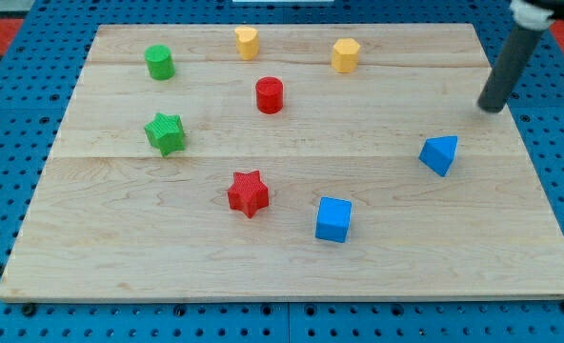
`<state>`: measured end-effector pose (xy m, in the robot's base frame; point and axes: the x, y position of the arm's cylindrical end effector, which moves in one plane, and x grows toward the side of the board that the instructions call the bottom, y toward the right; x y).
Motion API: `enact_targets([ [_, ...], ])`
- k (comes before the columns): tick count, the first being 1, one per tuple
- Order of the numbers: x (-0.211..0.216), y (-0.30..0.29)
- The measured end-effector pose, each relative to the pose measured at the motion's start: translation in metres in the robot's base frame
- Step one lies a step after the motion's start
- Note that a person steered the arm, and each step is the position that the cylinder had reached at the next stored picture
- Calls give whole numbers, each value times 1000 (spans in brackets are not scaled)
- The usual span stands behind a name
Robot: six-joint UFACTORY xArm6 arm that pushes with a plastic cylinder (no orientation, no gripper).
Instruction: Push the blue cube to the bottom center
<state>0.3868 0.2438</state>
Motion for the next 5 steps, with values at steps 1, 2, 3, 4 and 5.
enact_targets([
  [1,45,-34],
  [2,79,-76],
  [3,129,-108],
  [4,144,-158],
  [5,149,-168],
])
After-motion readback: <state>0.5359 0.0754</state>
